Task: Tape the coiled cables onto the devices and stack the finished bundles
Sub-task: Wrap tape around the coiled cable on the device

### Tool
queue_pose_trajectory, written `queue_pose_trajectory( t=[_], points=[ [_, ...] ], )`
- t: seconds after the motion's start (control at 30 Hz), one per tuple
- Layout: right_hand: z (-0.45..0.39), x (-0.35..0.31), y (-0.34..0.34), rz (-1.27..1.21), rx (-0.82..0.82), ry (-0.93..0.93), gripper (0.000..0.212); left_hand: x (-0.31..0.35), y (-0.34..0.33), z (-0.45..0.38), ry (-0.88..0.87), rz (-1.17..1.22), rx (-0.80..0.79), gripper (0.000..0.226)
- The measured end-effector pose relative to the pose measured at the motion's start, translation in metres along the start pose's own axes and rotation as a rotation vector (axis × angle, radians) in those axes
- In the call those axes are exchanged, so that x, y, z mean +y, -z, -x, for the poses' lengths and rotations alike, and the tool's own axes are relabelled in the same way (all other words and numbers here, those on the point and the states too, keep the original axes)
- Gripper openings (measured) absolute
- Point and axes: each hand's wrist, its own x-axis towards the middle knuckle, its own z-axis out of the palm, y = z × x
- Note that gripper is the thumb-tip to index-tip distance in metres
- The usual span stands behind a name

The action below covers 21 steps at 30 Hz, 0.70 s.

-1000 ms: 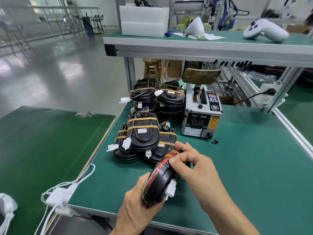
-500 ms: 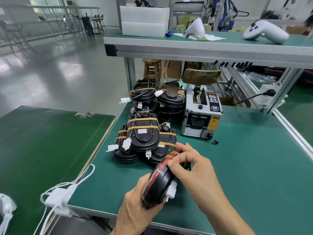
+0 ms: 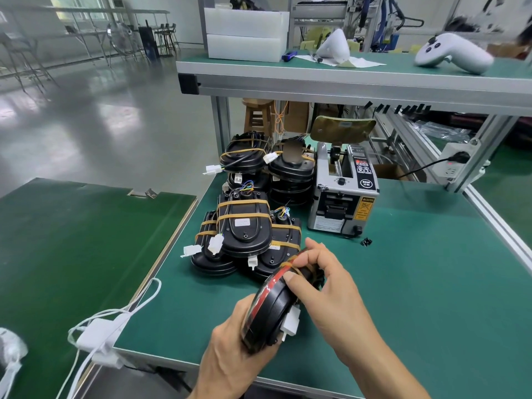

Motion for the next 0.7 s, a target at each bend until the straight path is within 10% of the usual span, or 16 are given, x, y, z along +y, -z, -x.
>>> queue_pose_trajectory(
  t=[0.43, 0.7],
  points=[
    [-0.003, 0.006, -0.011, -0.069, 0.076, 0.015, 0.029, 0.005, 0.000, -0.001, 0.003, -0.057, 0.042, 0.068],
    [0.008, 0.004, -0.004, 0.189, -0.146, 0.080, 0.101, -0.003, -0.001, 0.001, -0.038, -0.043, 0.021, 0.069]
  ],
)
